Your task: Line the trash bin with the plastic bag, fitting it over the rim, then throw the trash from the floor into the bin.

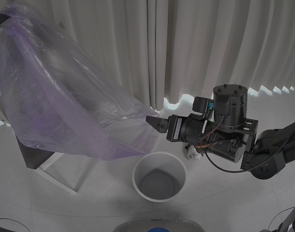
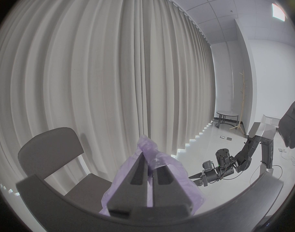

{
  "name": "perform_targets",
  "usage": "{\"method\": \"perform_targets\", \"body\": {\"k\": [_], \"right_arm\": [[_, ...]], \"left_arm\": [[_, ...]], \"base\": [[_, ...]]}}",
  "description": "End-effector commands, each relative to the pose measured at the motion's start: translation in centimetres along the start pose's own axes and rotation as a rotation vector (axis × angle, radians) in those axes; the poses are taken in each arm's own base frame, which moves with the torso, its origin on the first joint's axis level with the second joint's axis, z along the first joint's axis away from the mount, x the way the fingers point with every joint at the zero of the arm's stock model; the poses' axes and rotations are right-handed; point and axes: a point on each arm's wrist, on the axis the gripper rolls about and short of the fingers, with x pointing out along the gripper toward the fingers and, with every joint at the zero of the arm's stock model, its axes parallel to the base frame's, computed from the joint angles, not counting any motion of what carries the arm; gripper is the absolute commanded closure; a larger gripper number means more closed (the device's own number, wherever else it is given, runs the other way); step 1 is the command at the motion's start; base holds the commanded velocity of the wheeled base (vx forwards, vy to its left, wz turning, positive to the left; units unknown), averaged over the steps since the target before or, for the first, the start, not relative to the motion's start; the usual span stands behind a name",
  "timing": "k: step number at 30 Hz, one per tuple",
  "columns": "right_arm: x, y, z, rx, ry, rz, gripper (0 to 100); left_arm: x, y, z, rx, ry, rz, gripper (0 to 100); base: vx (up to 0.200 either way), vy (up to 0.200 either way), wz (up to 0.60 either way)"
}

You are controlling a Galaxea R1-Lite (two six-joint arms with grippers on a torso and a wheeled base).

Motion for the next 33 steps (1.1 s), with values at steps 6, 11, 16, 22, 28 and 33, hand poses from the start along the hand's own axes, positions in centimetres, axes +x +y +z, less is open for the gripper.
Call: {"method": "perform_targets", "body": {"k": [6, 11, 16, 22, 28, 33], "right_arm": [[0.2, 0.3, 0.2, 0.126, 0.034, 0.071, 0], [0.2, 0.3, -0.1, 0.128, 0.054, 0.087, 0], [0.3, 0.1, -1.0, 0.131, 0.083, 0.078, 0], [0.7, -0.1, -1.4, 0.132, 0.093, 0.071, 0], [1.1, -0.2, -1.9, 0.131, 0.104, 0.065, 0], [1.1, -0.2, -1.8, 0.131, 0.101, 0.066, 0]], "left_arm": [[-0.2, 0.0, 0.2, 0.001, -0.009, 0.004, 100], [-0.3, 0.0, 0.3, 0.001, -0.015, 0.005, 100], [-0.3, 0.0, 0.2, 0.001, -0.013, 0.003, 100], [-0.3, 0.0, 0.3, 0.003, -0.015, 0.002, 100], [-0.3, 0.0, 0.3, 0.003, -0.015, 0.001, 100], [-0.3, 0.0, 0.3, 0.006, -0.016, -0.001, 100]], "base": [[0.0, 0.0, 0.0], [0.0, 0.0, 0.0], [0.0, 0.0, 0.0], [0.0, 0.0, 0.0], [0.0, 0.0, 0.0], [0.0, 0.0, 0.0]]}}
